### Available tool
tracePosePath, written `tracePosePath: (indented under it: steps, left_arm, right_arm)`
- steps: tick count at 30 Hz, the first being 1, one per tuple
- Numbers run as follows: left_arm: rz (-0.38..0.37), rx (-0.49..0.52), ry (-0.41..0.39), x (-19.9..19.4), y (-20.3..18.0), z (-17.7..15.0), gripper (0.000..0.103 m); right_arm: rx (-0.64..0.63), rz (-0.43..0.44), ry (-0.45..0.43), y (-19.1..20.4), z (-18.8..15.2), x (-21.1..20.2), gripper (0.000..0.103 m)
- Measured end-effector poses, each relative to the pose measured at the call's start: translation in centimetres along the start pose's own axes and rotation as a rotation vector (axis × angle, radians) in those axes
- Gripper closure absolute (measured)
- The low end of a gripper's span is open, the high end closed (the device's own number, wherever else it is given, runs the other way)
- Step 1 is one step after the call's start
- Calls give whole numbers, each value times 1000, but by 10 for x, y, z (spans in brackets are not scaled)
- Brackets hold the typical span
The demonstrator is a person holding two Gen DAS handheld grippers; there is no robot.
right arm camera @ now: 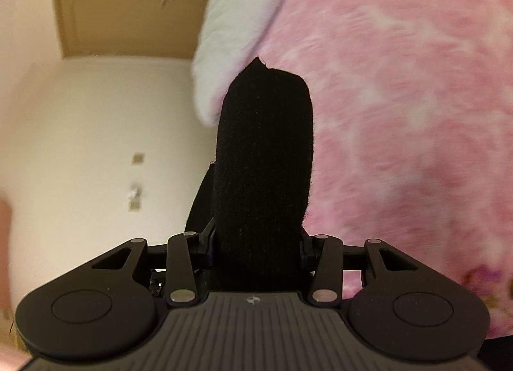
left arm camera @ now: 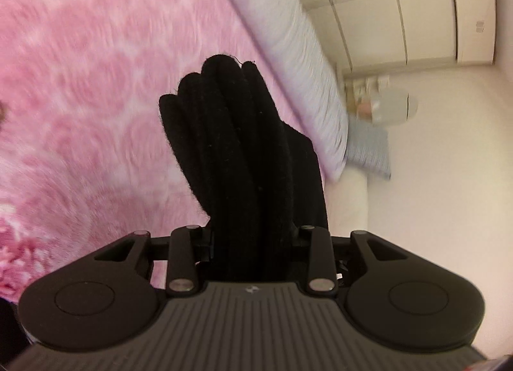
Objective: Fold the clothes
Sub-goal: 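Carry the black bundle with both grippers over the green and blue stack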
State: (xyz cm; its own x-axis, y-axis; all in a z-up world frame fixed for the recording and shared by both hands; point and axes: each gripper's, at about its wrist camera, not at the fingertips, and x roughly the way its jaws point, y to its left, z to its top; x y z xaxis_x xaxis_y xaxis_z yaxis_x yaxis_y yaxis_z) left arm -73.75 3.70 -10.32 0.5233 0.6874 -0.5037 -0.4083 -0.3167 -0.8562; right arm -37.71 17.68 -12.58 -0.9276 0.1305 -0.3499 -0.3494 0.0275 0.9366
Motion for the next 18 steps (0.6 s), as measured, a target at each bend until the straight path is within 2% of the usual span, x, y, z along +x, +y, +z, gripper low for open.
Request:
tracePosePath:
  steps: [5,9,14,18]
  left_arm:
    - [-23,-23,-124,-64,6,17,74]
    - [-46,-29,-188,-121,29,44,74]
    - [-58,-10,-204,-201,76,108,73]
    - [-47,-3,-179,-263,111,182,73]
  right_arm:
    - [-73,31,71,53,-8,45,59]
    - [-115,44,106,90,-26,94,59]
    - [-127,59,100,133,-66,184,59]
    - [-100,61,72,169,-98,265,59]
